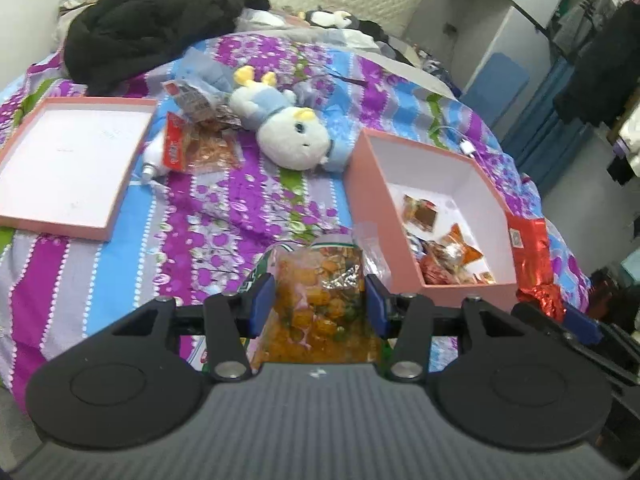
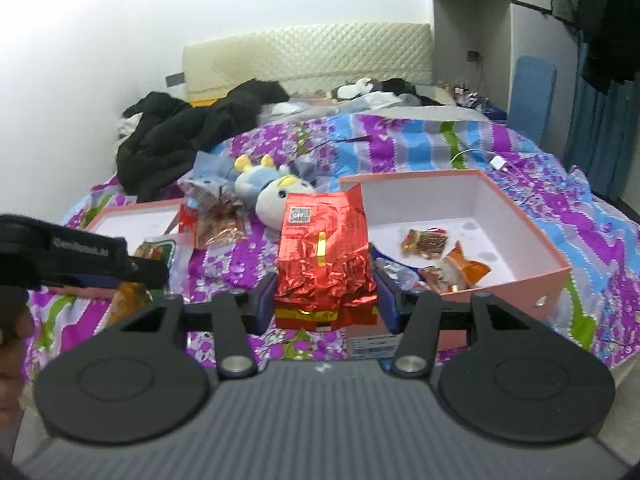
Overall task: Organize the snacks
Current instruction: 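Carry both held packets over the pink box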
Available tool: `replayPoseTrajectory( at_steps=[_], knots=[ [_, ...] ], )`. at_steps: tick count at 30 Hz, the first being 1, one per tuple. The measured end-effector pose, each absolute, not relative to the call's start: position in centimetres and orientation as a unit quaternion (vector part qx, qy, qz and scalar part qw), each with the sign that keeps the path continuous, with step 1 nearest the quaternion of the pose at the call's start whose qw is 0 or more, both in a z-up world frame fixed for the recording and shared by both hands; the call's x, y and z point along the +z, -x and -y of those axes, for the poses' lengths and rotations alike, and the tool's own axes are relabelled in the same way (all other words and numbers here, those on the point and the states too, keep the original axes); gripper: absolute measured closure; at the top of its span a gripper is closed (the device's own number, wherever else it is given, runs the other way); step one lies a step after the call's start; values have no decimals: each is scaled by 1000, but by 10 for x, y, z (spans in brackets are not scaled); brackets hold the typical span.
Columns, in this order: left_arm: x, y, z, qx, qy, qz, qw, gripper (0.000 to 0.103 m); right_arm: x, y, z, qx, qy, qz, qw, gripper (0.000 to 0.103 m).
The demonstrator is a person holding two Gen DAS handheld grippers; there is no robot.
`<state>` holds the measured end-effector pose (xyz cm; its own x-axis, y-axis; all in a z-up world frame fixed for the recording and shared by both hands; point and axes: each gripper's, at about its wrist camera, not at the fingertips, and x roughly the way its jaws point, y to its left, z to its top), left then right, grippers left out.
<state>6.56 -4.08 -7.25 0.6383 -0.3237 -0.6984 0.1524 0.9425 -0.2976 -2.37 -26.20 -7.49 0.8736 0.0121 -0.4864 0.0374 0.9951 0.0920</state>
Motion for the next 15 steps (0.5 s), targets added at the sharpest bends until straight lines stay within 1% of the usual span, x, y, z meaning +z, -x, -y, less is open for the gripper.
replayPoseTrajectory(
  at_steps=[7, 15],
  knots=[
    [-68, -66, 73, -165, 92, -396, 899, 49, -75, 35, 290, -30, -76, -255, 963, 49],
    [-70, -96, 114, -193, 76, -409, 888, 49, -80, 16, 316, -48, -82, -257, 962, 49]
  ],
)
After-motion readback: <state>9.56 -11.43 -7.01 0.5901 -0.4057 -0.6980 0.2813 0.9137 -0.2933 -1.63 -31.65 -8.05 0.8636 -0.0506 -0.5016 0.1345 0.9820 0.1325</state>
